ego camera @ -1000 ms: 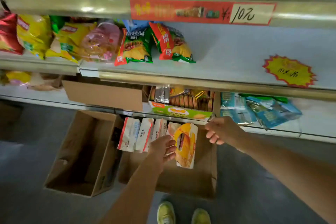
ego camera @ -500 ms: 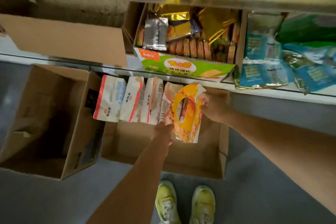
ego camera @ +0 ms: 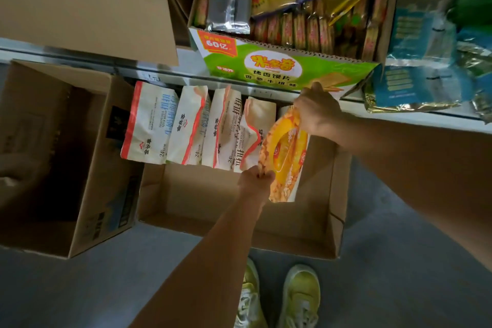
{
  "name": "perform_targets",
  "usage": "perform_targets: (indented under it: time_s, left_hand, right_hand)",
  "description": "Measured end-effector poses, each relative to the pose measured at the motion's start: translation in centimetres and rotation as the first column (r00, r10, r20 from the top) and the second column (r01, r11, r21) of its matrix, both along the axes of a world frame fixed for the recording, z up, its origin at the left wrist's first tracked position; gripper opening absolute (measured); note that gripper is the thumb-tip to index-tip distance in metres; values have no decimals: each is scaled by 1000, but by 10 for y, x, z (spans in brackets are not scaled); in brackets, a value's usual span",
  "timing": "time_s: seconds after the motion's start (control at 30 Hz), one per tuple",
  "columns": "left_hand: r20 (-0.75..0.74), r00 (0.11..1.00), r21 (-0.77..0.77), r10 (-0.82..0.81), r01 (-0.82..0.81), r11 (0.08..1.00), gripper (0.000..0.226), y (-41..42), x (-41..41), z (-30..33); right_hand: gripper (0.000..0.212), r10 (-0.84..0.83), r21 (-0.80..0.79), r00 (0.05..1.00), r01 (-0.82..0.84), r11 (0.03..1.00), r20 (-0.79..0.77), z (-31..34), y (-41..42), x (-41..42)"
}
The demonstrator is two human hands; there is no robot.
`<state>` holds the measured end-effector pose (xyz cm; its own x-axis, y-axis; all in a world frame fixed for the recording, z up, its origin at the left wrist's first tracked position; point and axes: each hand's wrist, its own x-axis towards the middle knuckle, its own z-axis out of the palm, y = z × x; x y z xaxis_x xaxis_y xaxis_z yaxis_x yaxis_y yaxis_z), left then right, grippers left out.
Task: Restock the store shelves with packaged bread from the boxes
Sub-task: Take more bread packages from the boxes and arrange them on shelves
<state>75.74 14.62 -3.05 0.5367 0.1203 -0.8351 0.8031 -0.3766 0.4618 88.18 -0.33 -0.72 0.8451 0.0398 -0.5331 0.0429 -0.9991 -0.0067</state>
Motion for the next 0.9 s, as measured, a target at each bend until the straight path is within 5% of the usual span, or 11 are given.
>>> perform_targets:
  time_s: [0.3, 0.53, 0.8, 0.9]
  left_hand:
    - [90, 987, 41, -132, 128, 991, 22, 25, -8, 52]
    - [173, 935, 43, -310, 307, 951, 21, 54, -14, 141]
    - [275, 916, 9, -292, 301, 953, 19, 76, 1, 275]
    - [325, 905, -10, -275, 294, 956, 26, 87, 6, 328]
  right_hand:
    - [17, 204, 46, 979, -203, 978, 2, 52, -41, -51]
    - [30, -36, 323, 970, 114, 940, -240, 136, -48, -93]
    - [7, -96, 501, 987, 150, 853, -133, 278, -43, -108]
    - [18, -127, 563, 990, 137, 815, -56, 337, -40, -112]
